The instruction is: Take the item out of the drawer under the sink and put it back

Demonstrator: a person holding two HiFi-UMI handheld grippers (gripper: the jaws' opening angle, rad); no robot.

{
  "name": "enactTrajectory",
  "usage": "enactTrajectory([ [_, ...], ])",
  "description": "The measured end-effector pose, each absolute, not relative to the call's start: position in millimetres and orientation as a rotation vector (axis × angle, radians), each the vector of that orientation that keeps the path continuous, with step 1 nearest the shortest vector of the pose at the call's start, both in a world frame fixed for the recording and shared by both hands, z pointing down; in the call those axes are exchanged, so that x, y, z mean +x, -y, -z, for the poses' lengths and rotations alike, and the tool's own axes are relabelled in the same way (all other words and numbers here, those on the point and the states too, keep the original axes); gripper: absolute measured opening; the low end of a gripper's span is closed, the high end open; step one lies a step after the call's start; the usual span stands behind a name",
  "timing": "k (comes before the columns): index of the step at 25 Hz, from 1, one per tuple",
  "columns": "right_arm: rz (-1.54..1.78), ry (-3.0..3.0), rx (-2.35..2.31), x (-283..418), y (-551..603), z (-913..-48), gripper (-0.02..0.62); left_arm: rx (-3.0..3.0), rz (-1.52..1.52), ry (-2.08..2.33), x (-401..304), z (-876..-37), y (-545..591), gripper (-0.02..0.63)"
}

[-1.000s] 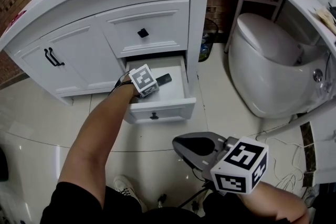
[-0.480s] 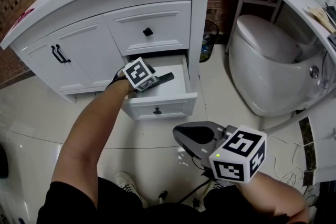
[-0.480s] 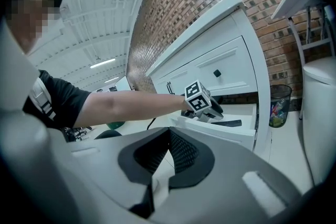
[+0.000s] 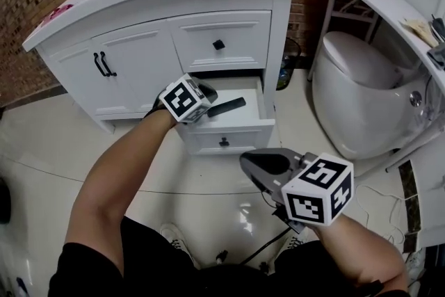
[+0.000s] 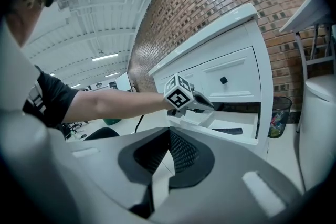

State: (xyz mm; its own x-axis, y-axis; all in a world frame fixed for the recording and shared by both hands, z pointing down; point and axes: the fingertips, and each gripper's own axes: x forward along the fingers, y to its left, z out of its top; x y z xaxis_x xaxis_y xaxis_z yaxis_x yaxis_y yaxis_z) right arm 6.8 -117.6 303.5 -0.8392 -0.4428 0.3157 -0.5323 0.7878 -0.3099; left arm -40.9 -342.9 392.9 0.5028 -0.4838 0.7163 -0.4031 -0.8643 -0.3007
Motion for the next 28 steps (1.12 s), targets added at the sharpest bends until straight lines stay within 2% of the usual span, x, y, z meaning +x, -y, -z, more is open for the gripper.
enactTrajectory([
  [4,-0.523,2.769,0.79,7.4,113.0,-294.6,0.002,-2.716,1.077,-0.807,-44.1,-345.7,305.6,0.005],
  [14,-0.507,2.75,0.902,19.3,122.5,-291.4,0.003,-2.852,0.756,-0.814,-59.3,-279.6,209.3,0.004],
  [28,-0.476,2.736,0.902,18.6,111.8,-288.0,0.002,-3.059,0.323,-0.838,-66.3,-245.1,111.5,0.004],
])
